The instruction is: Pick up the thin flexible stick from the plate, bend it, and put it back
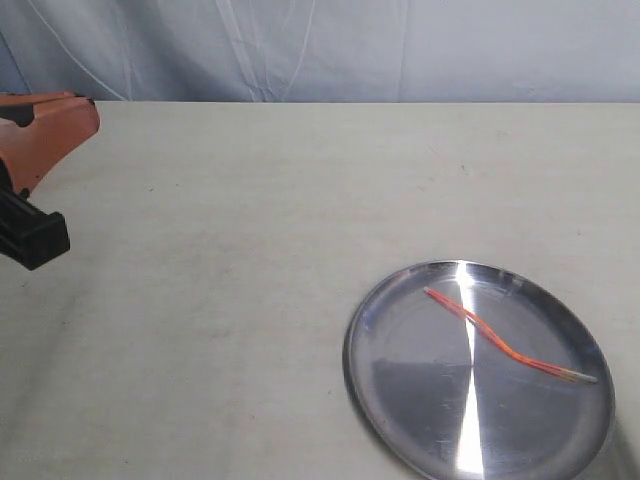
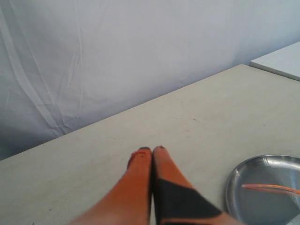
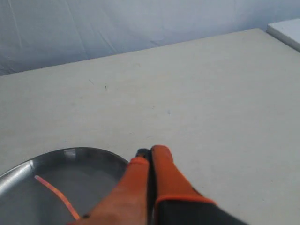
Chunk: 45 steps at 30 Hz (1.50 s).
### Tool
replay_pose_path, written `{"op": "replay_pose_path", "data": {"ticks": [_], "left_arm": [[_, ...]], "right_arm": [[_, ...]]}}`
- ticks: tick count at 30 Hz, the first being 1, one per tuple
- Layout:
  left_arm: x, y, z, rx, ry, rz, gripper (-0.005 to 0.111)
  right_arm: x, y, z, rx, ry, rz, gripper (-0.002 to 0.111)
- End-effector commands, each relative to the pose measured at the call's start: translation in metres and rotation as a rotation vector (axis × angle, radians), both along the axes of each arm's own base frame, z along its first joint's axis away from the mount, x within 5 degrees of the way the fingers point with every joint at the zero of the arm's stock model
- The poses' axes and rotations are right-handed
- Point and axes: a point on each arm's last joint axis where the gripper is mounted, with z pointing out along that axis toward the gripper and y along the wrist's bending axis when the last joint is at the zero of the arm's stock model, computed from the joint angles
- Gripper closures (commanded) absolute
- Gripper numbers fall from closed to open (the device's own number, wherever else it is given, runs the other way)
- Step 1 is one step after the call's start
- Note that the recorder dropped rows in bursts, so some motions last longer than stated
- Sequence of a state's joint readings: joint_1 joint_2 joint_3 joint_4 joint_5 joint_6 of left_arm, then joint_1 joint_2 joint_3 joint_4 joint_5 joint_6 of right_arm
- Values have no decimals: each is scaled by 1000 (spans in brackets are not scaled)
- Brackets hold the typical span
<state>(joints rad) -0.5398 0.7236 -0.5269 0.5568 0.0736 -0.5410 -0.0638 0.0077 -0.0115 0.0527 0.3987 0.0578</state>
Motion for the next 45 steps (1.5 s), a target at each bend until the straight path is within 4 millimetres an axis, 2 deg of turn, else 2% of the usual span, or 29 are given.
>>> {"op": "replay_pose_path", "data": {"ticks": [1,25,28,31,35,38,45], "left_arm": [[-1,1,1,1,-8,1,107],[-1,0,3,8,-35,-14,107],[-2,2,2,55,-44,-3,107],[-7,20,-11,81,53,109,107],[-33,50,-41,-25,-13,252,107],[-54,65,-67,-35,-80,354,107],[-71,76,-87,-73,-115,481,107]], "right_arm": [[1,-1,0,-20,-32,-5,108],[1,0,-1,-7,-30,-5,108],[1,0,-1,-7,-30,-5,108],[1,0,-1,-4,-30,-5,108],[1,0,0,-3,-33,-5,108],[1,0,0,-3,-33,-5,108],[1,0,0,-3,-33,-5,108]]}}
